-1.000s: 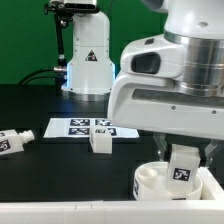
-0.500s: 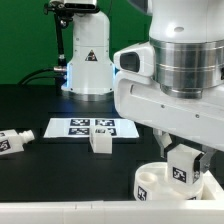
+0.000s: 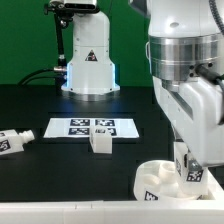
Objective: Assemble stool
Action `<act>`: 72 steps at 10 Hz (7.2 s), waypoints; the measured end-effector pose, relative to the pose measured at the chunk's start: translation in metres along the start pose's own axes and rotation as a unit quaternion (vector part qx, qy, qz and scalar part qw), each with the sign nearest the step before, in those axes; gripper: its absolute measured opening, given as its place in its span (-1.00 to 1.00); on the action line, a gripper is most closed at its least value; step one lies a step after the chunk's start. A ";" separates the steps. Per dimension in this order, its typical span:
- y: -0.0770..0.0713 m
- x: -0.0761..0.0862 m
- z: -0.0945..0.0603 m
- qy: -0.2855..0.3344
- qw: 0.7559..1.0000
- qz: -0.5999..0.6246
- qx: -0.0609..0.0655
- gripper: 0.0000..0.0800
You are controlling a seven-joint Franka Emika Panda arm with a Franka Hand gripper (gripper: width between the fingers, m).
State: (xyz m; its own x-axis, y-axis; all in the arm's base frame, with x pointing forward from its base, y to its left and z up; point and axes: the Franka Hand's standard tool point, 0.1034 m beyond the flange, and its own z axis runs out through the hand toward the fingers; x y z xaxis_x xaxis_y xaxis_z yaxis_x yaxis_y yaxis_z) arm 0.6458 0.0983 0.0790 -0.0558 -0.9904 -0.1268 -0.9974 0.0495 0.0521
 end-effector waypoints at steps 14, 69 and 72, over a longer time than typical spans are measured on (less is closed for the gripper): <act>0.024 -0.010 -0.011 -0.030 0.993 -0.111 0.019 0.62; 0.020 -0.027 -0.005 0.010 0.915 -0.400 0.050 0.62; 0.020 -0.024 -0.016 0.034 0.782 -0.621 0.044 0.62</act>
Offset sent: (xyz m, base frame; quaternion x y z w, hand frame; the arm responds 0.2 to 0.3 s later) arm -0.0266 -0.0224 -0.0005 0.0571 0.0168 0.3274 0.9430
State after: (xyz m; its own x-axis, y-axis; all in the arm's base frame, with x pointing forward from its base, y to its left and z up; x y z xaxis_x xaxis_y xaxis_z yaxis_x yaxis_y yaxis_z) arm 0.6276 0.1213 0.0995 0.9577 -0.2865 0.0282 -0.2802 -0.9501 -0.1374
